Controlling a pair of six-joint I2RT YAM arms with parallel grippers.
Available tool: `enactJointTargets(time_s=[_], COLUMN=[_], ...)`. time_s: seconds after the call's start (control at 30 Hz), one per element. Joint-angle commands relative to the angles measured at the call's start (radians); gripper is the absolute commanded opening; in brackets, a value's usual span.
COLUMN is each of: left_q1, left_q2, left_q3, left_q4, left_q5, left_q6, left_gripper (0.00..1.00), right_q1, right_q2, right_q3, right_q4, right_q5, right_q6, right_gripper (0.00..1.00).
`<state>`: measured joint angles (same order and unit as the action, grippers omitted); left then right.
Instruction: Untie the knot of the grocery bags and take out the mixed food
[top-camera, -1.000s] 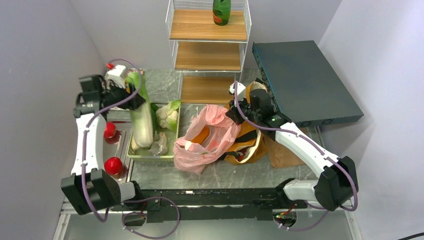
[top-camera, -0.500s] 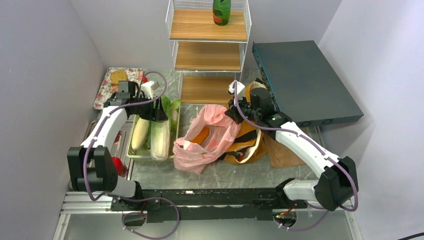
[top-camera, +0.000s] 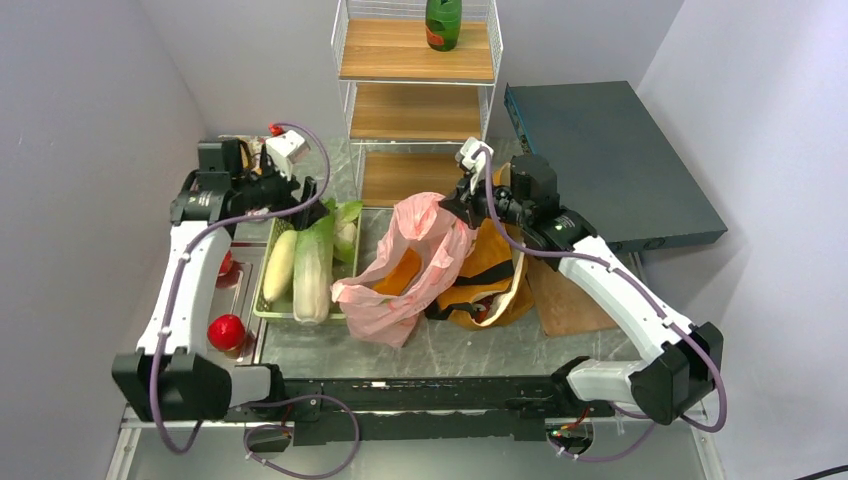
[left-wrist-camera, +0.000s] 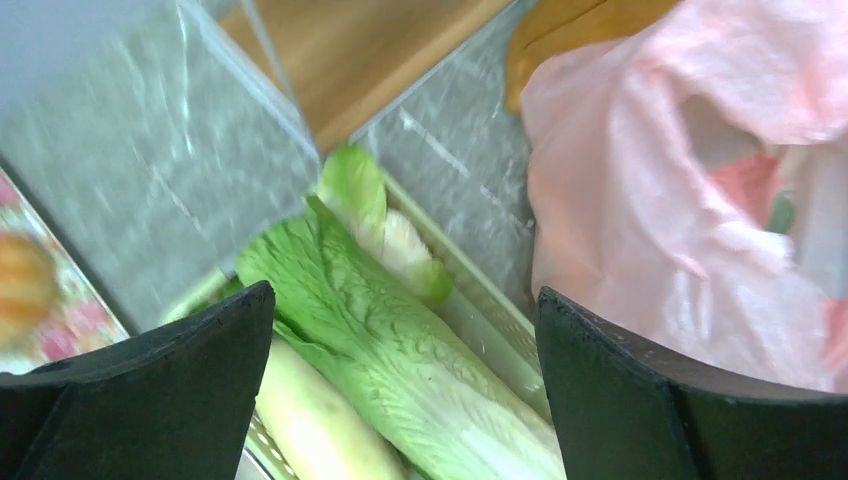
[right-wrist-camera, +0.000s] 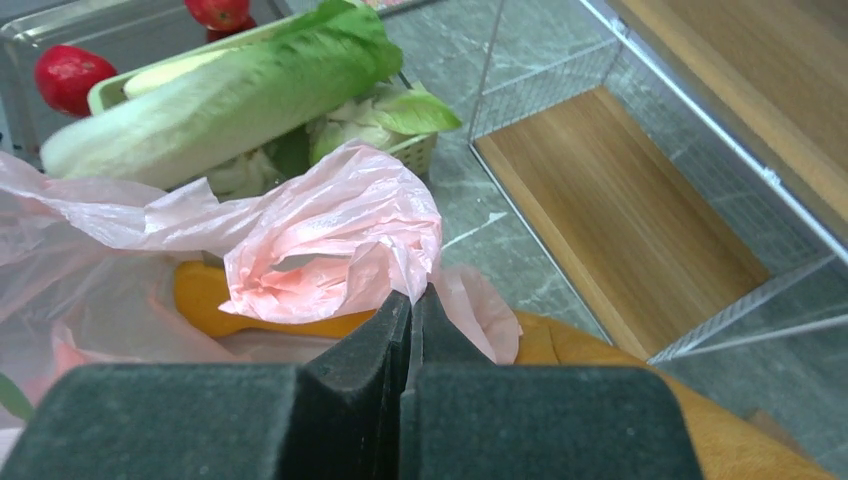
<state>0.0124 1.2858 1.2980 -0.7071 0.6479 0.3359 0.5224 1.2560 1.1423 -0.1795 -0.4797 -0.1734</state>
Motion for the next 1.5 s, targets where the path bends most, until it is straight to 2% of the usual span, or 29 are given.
enactJointTargets(time_s=[0.0, 0.07, 0.13, 0.2, 0.3, 0.33, 0.43, 0.57, 0.7, 0.77, 0.93, 1.03, 1.17, 1.23, 1.27, 1.37, 1.47], left_q1=[-0.035, -0.105, -0.230, -0.377, -0.564, -0.626, -0.776, -0.960, -1.027, -1.068, -1.215, -1.281, -1.286, -1.247, -1.206, -1.004, -0.876], left_q2=[-0.116, -0.180, -0.224, -0.244, -0.233, -0.224, -0.225, -0.212, -0.185, -0.147, 0.001, 0.079, 0.054, 0.006, -0.023, -0.141, -0.229], left_q3=[0.077, 0.060, 0.062, 0.057, 0.000, -0.025, -0.149, -0.355, -0.479, -0.517, -0.655, -0.675, -0.594, -0.553, -0.525, -0.444, -0.390], left_q4=[-0.077, -0.052, -0.076, -0.096, -0.143, -0.185, -0.219, -0.152, -0.011, 0.038, 0.177, 0.258, 0.229, 0.187, 0.159, 0.103, 0.120], left_q5=[0.248, 0.330, 0.319, 0.268, 0.130, 0.090, -0.013, -0.108, -0.099, -0.115, -0.257, -0.331, -0.363, -0.396, -0.386, -0.231, -0.187], left_q6=[0.234, 0.264, 0.340, 0.394, 0.505, 0.566, 0.662, 0.705, 0.640, 0.626, 0.627, 0.578, 0.524, 0.499, 0.470, 0.373, 0.283], left_gripper=[0.99, 0.99, 0.94, 0.82, 0.57, 0.51, 0.44, 0.44, 0.47, 0.53, 0.69, 0.76, 0.81, 0.81, 0.81, 0.79, 0.68], right_q1=[0.014, 0.027, 0.047, 0.066, 0.090, 0.097, 0.105, 0.120, 0.143, 0.159, 0.192, 0.199, 0.199, 0.199, 0.199, 0.199, 0.198], right_q2=[-0.068, -0.088, -0.103, -0.113, -0.119, -0.119, -0.124, -0.121, -0.092, -0.068, -0.049, -0.054, -0.087, -0.110, -0.118, -0.119, -0.105], right_q3=[0.078, 0.091, 0.092, 0.080, 0.054, 0.050, 0.008, -0.057, -0.104, -0.120, -0.209, -0.266, -0.317, -0.328, -0.329, -0.313, -0.286], right_q4=[0.035, 0.016, -0.006, -0.007, 0.009, 0.009, -0.002, -0.012, 0.029, 0.031, 0.012, -0.024, -0.064, -0.060, -0.053, -0.030, -0.008], right_q5=[-0.074, -0.081, -0.089, -0.093, -0.100, -0.100, -0.105, -0.134, -0.163, -0.183, -0.218, -0.222, -0.197, -0.185, -0.180, -0.168, -0.136], right_q6=[-0.076, -0.106, -0.140, -0.149, -0.150, -0.154, -0.183, -0.248, -0.256, -0.269, -0.349, -0.407, -0.455, -0.434, -0.414, -0.342, -0.260], right_gripper=[0.00, 0.00, 0.00, 0.00, 0.00, 0.00, 0.00, 0.00, 0.00, 0.00, 0.00, 0.00, 0.00, 0.00, 0.00, 0.00, 0.00])
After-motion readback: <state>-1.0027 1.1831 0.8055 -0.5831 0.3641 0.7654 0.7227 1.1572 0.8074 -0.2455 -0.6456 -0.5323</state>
